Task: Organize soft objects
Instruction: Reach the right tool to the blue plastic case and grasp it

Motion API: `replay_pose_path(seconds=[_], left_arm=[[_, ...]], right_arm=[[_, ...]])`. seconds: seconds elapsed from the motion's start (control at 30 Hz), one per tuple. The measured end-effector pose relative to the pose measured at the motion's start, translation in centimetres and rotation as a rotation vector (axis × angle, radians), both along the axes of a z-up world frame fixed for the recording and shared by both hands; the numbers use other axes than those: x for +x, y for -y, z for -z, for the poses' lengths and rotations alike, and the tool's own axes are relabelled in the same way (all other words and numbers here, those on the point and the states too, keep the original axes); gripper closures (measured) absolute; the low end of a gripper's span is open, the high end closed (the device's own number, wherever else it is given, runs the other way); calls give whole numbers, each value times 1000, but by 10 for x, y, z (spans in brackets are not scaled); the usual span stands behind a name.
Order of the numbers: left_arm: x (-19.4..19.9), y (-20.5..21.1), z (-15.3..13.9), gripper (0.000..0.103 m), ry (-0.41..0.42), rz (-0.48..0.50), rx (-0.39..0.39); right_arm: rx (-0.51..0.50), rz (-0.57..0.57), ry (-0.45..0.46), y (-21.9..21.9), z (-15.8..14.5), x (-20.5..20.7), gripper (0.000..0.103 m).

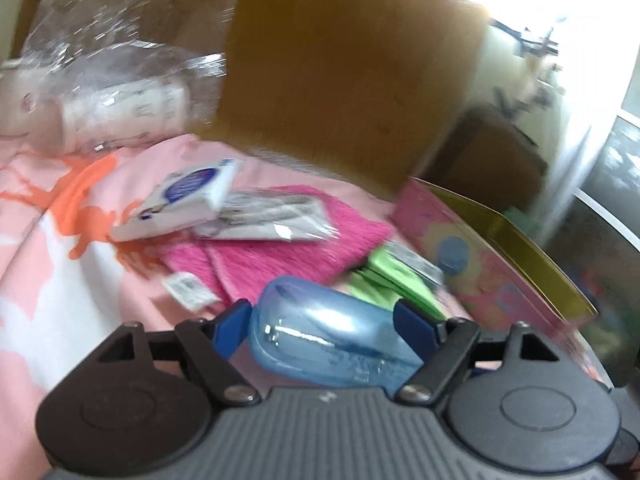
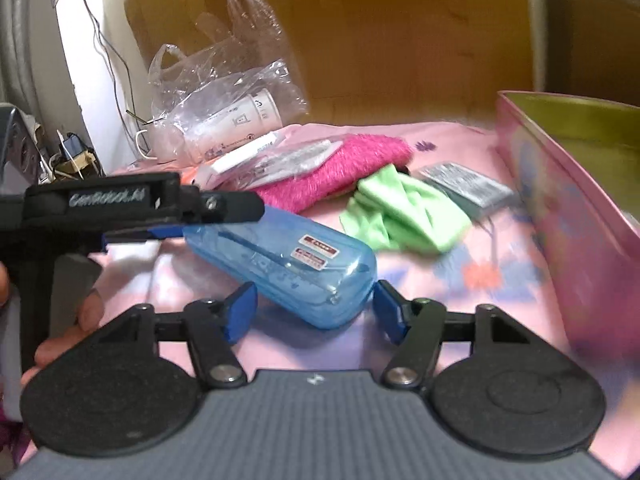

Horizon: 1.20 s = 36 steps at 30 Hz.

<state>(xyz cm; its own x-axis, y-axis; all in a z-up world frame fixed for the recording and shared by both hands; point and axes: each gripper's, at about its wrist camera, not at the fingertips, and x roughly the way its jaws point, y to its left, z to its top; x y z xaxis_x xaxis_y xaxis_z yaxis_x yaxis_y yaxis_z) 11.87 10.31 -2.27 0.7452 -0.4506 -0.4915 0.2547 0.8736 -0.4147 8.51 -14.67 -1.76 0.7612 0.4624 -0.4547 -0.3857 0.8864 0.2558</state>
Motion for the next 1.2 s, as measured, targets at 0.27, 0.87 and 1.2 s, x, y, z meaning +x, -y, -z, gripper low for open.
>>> replay_pose_path(seconds=[0.27, 0.87, 1.2], left_arm=[[-40, 28, -7, 3, 111, 197, 76], [-22, 33, 7, 27, 14, 252, 37], [-18, 32, 8, 25, -7, 262, 26]], right_arm=[[-92, 51, 52, 2, 5, -65, 35], [-151, 59, 60, -10, 10, -53, 27], [-151, 63, 59, -10, 11, -52, 26]])
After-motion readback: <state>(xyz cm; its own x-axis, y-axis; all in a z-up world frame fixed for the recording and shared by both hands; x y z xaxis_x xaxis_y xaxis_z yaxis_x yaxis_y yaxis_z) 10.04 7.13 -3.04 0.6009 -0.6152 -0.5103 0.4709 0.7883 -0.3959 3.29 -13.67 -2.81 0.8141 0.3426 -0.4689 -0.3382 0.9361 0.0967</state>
